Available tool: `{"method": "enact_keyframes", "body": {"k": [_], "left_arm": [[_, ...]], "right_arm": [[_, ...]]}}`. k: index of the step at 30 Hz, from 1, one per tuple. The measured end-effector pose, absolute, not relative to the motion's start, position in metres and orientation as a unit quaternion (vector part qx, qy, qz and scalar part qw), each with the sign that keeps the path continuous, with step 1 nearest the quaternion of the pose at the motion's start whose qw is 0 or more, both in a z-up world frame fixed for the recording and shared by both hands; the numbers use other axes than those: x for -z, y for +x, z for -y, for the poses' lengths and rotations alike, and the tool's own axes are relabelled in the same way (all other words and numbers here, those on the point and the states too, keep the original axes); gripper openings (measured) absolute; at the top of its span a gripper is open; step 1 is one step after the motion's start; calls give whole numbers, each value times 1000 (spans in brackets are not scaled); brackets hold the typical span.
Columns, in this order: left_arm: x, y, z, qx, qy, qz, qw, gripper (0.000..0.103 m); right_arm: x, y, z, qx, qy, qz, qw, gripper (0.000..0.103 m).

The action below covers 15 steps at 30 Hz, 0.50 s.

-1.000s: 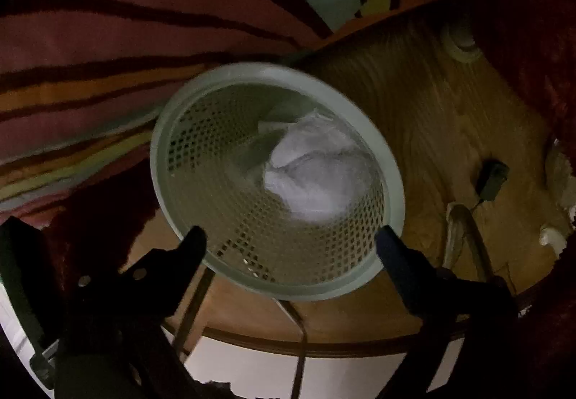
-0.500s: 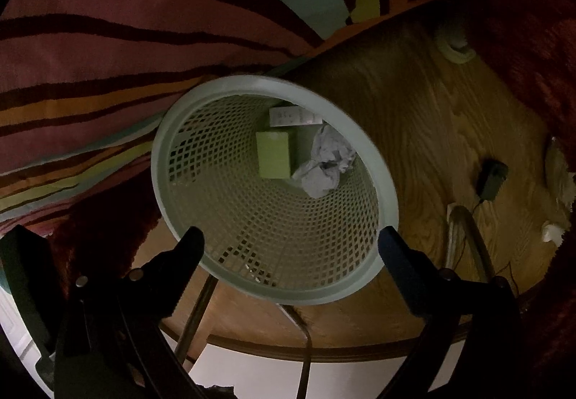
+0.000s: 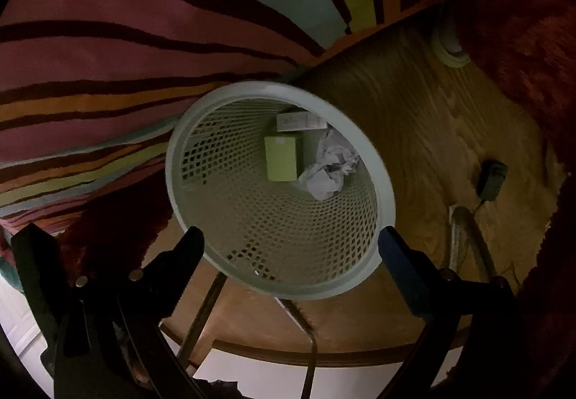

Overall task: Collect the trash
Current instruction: 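Lift both tools away from the wastebasket toward the bed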

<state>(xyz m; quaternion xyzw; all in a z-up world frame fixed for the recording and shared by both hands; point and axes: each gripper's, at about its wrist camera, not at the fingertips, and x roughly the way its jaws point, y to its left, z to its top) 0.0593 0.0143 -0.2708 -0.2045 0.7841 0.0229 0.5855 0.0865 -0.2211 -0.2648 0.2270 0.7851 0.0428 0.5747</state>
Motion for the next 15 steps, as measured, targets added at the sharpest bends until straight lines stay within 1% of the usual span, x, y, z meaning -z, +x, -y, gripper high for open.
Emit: {"method": "enact_keyframes", "body": {"k": [15], "left_arm": [[234,51,-22,-12,-218,-754,619,89]], "right_arm": [[223,80,218,-76,227,-750,616,93]]}}
